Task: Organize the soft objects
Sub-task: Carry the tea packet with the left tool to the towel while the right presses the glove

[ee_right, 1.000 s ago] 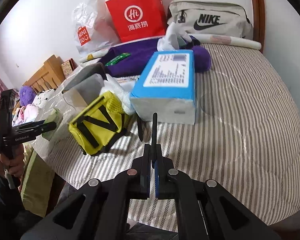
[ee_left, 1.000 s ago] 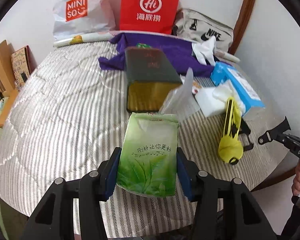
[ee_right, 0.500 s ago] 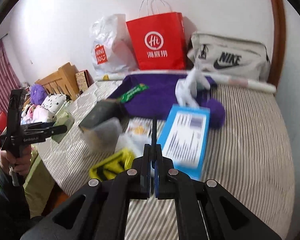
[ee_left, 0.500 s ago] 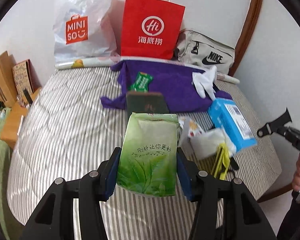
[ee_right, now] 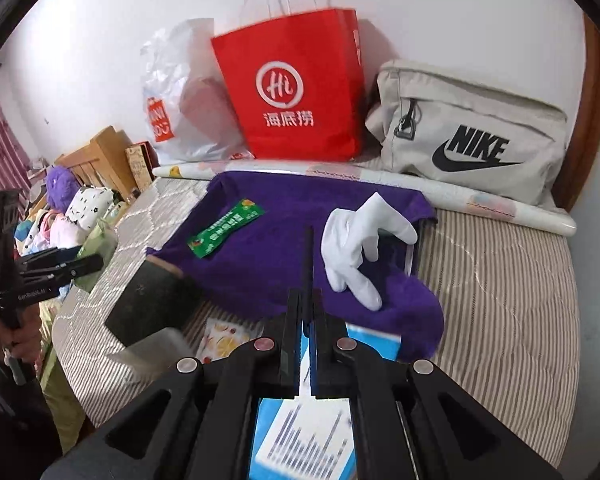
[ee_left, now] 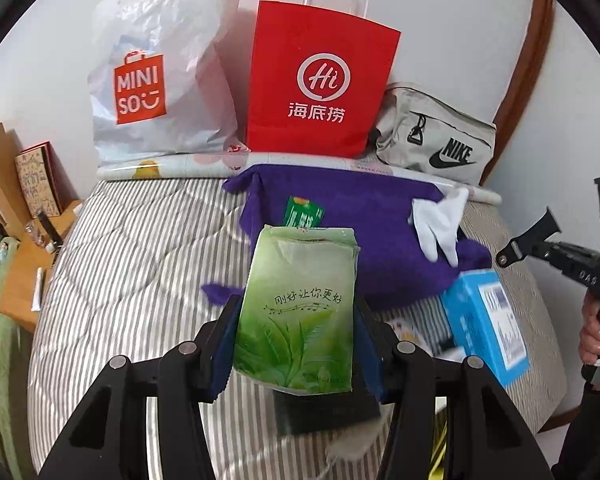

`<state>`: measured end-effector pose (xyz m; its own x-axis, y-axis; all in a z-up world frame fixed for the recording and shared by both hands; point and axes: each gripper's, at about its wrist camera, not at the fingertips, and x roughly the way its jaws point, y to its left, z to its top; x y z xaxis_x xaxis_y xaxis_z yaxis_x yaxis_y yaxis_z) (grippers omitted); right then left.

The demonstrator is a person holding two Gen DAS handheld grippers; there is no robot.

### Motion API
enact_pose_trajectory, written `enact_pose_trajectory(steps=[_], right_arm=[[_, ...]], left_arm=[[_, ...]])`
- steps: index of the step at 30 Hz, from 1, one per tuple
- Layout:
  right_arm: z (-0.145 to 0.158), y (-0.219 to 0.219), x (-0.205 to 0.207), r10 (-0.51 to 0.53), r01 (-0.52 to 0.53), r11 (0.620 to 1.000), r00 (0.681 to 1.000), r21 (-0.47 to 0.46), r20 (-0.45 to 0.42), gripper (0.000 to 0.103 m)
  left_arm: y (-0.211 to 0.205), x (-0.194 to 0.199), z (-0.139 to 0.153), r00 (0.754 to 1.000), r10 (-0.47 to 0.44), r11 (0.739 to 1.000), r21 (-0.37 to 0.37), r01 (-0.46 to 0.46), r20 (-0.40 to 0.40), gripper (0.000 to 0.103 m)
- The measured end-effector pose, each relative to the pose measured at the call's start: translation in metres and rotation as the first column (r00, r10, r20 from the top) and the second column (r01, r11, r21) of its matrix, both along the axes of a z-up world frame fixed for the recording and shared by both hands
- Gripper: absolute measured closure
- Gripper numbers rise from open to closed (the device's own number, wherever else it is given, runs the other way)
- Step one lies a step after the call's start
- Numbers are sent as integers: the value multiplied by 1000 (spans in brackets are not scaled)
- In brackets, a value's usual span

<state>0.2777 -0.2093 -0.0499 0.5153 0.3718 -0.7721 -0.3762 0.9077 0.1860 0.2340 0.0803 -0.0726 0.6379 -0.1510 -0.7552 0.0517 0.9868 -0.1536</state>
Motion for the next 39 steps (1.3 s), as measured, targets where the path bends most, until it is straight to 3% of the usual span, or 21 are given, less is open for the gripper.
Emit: enact_pose_trajectory(steps=[20, 33, 39], right_arm=[[-88, 11, 117, 19, -23, 1000, 975, -14, -220, 100], [-106, 23, 148, 63, -77, 996, 967, -50, -248, 99], [-104, 19, 146, 79, -98, 993, 964, -63, -253, 96]], left_arm=[[-17, 119, -45, 991, -60, 998, 4, 61, -117, 53], [-27, 160, -70, 982, -49, 997, 57, 60, -185, 53], [-26, 165, -83, 971, -74, 997, 20, 81, -227, 52]])
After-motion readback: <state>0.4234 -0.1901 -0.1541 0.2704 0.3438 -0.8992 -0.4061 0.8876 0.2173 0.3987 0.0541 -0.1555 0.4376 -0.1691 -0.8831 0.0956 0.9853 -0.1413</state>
